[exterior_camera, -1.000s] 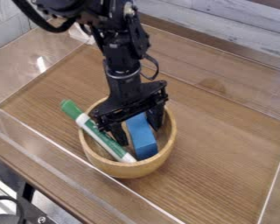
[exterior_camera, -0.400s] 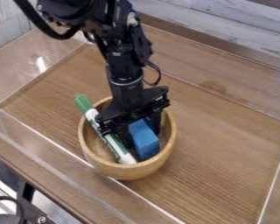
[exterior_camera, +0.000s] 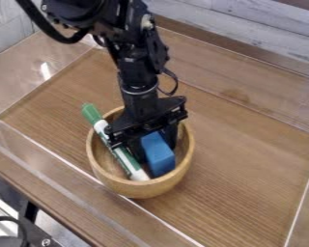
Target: Remove the blue block from inside the brown bowl and put it on the table
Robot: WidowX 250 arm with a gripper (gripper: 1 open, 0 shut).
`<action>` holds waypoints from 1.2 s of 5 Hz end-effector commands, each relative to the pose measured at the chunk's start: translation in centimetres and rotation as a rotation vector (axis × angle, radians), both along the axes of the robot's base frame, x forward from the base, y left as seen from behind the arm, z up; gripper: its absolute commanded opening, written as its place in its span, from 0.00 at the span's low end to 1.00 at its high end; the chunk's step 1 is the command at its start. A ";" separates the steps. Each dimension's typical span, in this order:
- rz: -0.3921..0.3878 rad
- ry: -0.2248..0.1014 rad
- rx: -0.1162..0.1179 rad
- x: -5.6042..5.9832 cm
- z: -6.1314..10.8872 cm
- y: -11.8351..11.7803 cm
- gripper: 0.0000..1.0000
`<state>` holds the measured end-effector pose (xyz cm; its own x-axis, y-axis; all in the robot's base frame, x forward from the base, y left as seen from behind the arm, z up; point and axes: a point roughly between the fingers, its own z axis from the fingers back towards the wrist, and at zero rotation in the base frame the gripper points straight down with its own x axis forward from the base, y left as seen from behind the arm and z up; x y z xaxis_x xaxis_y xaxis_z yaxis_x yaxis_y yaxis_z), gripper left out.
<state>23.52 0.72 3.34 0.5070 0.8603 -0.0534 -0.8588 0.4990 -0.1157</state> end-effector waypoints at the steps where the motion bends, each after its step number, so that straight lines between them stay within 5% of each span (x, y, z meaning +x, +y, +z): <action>1: -0.023 -0.044 0.015 0.6 0.9 0.1 0.00; 6: -0.099 -0.062 0.039 0.7 1.4 0.2 0.00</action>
<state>23.42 0.91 3.40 0.5846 0.8108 -0.0284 -0.8084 0.5793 -0.1040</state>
